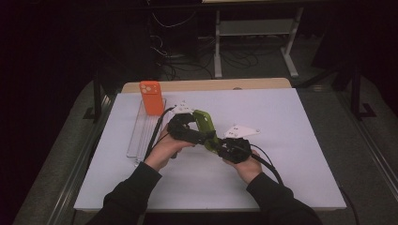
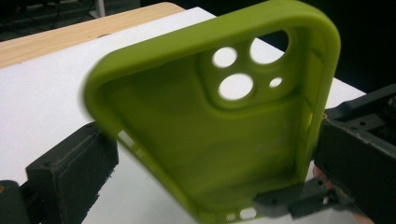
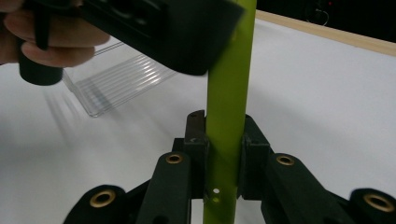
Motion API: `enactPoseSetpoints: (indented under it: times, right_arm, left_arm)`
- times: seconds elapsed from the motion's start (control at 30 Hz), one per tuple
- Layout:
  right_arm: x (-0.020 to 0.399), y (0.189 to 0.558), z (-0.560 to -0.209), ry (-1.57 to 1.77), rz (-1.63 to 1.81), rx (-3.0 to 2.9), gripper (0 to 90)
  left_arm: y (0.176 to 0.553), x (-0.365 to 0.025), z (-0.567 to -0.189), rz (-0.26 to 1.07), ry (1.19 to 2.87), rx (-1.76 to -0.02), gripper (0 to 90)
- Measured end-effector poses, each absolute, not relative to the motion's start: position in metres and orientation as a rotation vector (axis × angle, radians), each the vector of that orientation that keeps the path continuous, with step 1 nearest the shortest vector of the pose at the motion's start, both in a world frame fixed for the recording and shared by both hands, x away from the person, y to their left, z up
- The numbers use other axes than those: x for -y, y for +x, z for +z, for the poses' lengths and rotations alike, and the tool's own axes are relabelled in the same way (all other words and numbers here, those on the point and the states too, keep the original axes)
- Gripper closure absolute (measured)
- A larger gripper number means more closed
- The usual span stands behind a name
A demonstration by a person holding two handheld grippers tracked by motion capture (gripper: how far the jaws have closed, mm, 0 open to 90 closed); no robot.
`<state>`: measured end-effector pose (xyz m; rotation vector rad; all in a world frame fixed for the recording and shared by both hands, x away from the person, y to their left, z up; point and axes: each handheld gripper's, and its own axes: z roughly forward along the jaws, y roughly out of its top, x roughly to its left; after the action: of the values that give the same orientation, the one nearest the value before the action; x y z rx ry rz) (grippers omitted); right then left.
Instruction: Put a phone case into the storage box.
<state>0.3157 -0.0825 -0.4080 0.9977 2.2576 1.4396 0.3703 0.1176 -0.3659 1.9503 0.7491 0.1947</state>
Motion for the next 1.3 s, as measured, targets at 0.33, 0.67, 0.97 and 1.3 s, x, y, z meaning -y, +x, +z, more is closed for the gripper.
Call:
enactPoseSetpoints:
  times: [0.33,0.67,0.97,1.3]
  right_arm:
    - [0.079,0.315,-0.41,0.982,1.426,-2.275,75.6]
    - [0.078,0.315,-0.413,0.982,1.386,-2.291,75.6]
    - [0.079,0.316,-0.412,0.969,1.39,-2.294,74.5]
    - [0.093,0.319,-0.409,0.985,1.42,-2.318,43.2]
  left_arm:
    - [0.37,-0.117,-0.368,0.201,1.906,-0.775,5.6]
    - [0.366,-0.114,-0.371,0.22,1.903,-0.795,8.5]
    - [0.366,-0.115,-0.369,0.196,1.889,-0.802,11.2]
    - [0.368,-0.123,-0.365,0.246,1.887,-0.812,15.0]
